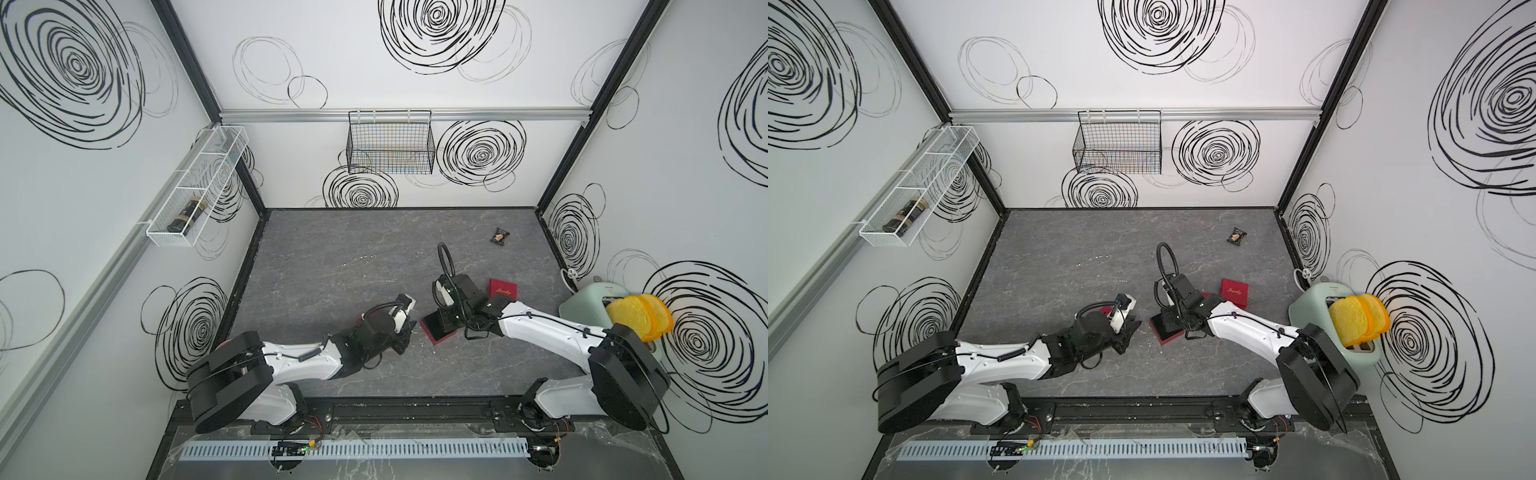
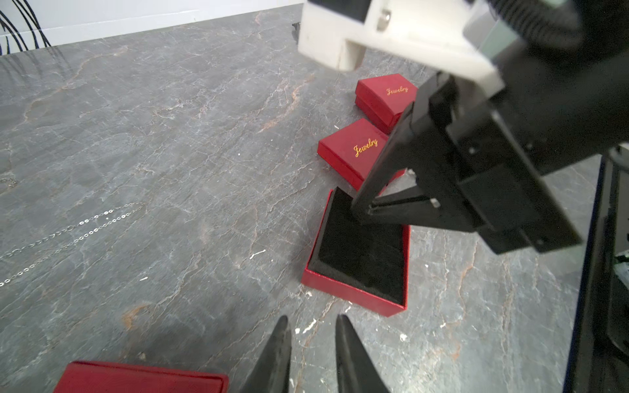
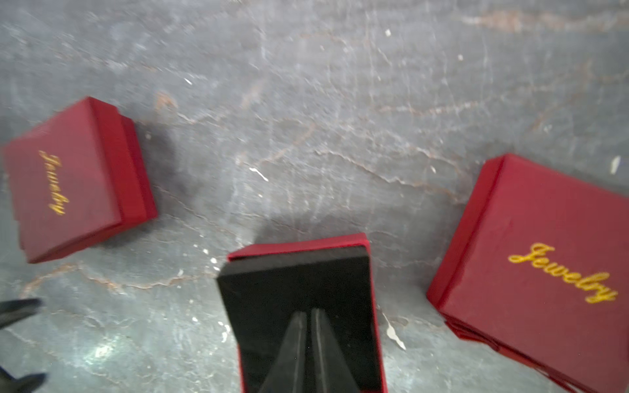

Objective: Take the necklace out of the lift-off lid jewelry box
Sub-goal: Place the inner lining in the jewelry box.

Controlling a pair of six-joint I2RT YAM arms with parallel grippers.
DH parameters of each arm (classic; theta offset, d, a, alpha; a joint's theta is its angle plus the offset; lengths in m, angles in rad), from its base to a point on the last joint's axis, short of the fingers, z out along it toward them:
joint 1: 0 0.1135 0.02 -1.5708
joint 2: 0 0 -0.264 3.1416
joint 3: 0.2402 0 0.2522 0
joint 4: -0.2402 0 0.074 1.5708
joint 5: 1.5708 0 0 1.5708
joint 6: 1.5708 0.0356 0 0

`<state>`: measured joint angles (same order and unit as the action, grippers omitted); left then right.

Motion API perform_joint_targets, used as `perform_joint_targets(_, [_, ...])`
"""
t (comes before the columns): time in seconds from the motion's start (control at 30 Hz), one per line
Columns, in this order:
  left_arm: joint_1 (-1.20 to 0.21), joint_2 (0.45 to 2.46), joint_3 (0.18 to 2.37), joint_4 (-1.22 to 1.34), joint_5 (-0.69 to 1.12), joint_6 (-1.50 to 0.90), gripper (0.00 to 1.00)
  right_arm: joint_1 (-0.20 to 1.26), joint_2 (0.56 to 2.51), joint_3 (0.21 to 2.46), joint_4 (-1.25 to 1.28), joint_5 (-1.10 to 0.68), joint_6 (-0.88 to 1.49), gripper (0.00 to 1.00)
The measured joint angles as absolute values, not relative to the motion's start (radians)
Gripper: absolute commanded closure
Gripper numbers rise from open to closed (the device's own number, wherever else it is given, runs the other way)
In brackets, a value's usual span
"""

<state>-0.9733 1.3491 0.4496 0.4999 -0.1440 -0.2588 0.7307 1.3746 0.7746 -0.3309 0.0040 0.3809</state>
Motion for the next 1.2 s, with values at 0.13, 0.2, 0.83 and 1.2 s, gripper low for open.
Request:
perform_joint_targets(0.13, [-0.973,1.331,0.437,0.492,-0.148,-0.258,0.73,0.732,1.386,0.79,-0.329,0.0,0.381,0.88])
perform_joint_targets(0.2, [-0.973,1.32,0.432,0.487,-0.152,-0.258,0.72,0.733,1.409,0.794,-0.326,-0.006,0.381,0.88])
perform_joint_targets(0.83, [-0.969,1.18,0.375,0.428,-0.174,-0.249,0.62,0.76,1.588,0.794,-0.242,-0.012,0.405,0.87])
perform_joint_targets(1.2, [-0.961,1.143,0.369,0.405,-0.172,-0.245,0.4,0.76,1.457,0.846,-0.351,0.065,0.398,0.74])
